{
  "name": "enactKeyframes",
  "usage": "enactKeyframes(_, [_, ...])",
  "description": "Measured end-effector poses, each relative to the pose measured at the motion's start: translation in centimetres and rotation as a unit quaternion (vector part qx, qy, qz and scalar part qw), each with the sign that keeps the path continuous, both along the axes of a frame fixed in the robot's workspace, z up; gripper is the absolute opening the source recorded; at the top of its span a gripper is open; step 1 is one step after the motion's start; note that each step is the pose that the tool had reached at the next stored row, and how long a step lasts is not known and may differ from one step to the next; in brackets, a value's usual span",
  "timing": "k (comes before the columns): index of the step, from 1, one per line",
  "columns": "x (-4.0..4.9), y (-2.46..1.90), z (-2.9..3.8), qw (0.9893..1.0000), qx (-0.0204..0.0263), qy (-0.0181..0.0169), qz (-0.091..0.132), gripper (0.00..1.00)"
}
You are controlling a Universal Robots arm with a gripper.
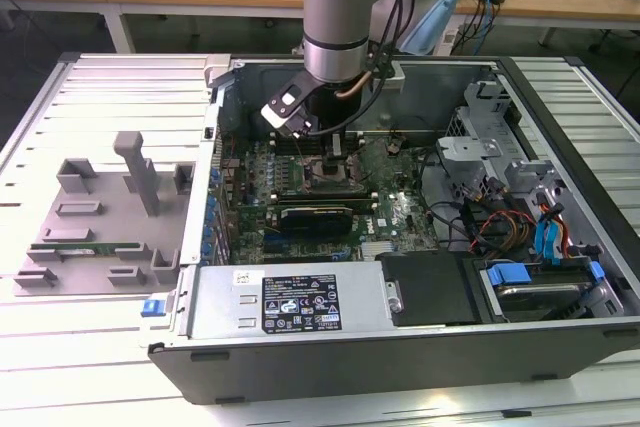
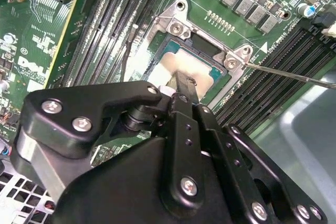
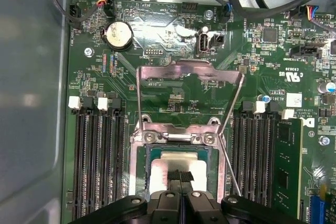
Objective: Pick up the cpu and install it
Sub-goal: 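Place the cpu into insertion slot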
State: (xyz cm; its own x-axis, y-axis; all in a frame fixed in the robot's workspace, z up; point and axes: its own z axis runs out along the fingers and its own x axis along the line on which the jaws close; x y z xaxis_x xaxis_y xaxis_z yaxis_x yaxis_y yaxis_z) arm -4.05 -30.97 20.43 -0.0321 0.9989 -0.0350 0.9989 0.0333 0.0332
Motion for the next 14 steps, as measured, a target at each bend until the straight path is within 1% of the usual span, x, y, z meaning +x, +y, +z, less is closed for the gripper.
enactKeyframes(3, [-0.01,-0.01,-0.13,1.0,-0.0001,0.0001,0.0,0.11])
enactKeyframes(6, [0.0,0.0,-0.11,1.0,0.0001,-0.0001,0.0,0.11])
enactKeyframes(7, [0.0,0.0,0.67,1.0,0.0001,-0.0001,0.0,0.11])
enactKeyframes(9, [0.0,0.0,1.13,1.0,0.0002,-0.0001,0.0,0.11])
enactKeyframes(10, [0.0,0.01,1.62,1.0,0.0001,-0.0001,0.0,0.11])
enactKeyframes(12, [0.0,0.0,2.22,1.0,0.0,0.0,0.0,0.11])
enactKeyframes(14, [0.0,0.01,3.28,1.0,-0.0003,0.0,0.0,0.11])
